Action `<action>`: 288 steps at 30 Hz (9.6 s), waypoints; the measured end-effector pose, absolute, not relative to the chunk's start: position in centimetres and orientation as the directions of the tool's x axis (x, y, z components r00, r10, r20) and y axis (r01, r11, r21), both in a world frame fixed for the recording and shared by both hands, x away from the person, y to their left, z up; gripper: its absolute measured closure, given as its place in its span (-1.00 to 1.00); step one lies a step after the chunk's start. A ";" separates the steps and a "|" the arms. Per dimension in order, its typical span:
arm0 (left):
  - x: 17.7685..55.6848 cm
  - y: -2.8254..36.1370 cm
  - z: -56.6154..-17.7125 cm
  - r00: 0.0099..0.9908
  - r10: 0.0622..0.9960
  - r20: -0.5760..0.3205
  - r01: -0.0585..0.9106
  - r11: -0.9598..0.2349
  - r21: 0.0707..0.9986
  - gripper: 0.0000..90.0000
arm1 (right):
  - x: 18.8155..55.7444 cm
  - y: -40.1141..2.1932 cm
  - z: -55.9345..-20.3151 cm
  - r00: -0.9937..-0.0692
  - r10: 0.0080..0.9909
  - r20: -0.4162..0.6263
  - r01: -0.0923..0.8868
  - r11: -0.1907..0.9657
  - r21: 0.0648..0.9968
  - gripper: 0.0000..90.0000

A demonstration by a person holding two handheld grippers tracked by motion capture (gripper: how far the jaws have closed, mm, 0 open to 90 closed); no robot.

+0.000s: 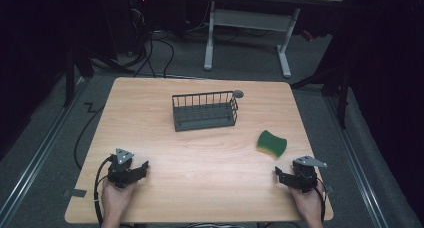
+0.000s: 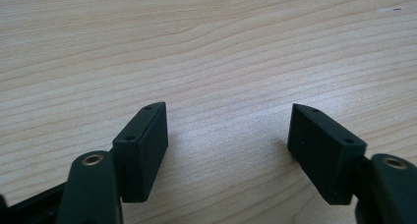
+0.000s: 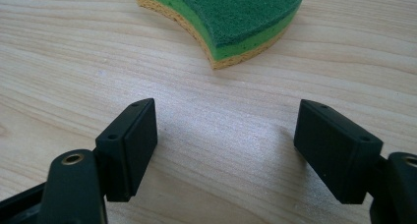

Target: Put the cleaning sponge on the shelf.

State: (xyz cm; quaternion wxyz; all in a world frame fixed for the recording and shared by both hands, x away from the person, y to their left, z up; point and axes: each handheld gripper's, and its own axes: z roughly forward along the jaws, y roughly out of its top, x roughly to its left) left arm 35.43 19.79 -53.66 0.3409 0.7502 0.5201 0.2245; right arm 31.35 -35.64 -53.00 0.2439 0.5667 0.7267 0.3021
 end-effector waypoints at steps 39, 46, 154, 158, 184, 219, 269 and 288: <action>37.4 17.4 -51.2 0.393 0.912 -0.117 0.628 -0.173 0.759 -0.02 | 33.0 -34.5 -49.5 -0.359 0.933 0.016 0.621 0.226 0.751 0.10; 39.2 15.4 -49.9 0.419 0.904 -0.082 0.620 -0.218 0.754 0.04 | 34.9 -33.0 -48.1 -0.401 0.916 0.008 0.592 0.252 0.765 0.29; 47.0 9.1 -49.5 0.471 0.878 -0.083 0.649 -0.281 0.707 0.93 | 47.3 -23.3 -48.0 -0.452 0.892 0.021 0.690 0.335 0.641 0.92; 46.2 8.9 -49.5 0.488 0.870 -0.075 0.640 -0.298 0.709 0.93 | 45.9 -23.6 -48.0 -0.461 0.887 0.022 0.690 0.343 0.637 0.92; 40.4 8.3 -49.5 0.547 0.834 -0.071 0.611 -0.339 0.715 0.93 | 38.8 -25.4 -48.3 -0.494 0.869 0.041 0.666 0.347 0.660 0.92; 37.8 14.7 -52.1 0.413 0.911 0.002 0.622 -0.284 0.730 -0.09 | 35.0 -31.7 -48.8 -0.458 0.889 -0.012 0.525 0.282 0.803 -0.05; 38.0 17.2 -53.6 0.339 0.941 -0.008 0.626 -0.219 0.748 -0.20 | 43.0 -35.1 -50.6 -0.626 0.771 -0.120 0.580 0.563 0.589 -0.52; 38.0 17.2 -53.6 0.343 0.939 -0.009 0.627 -0.222 0.746 -0.21 | 42.4 -35.3 -49.6 -0.617 0.776 -0.127 0.560 0.547 0.622 -0.40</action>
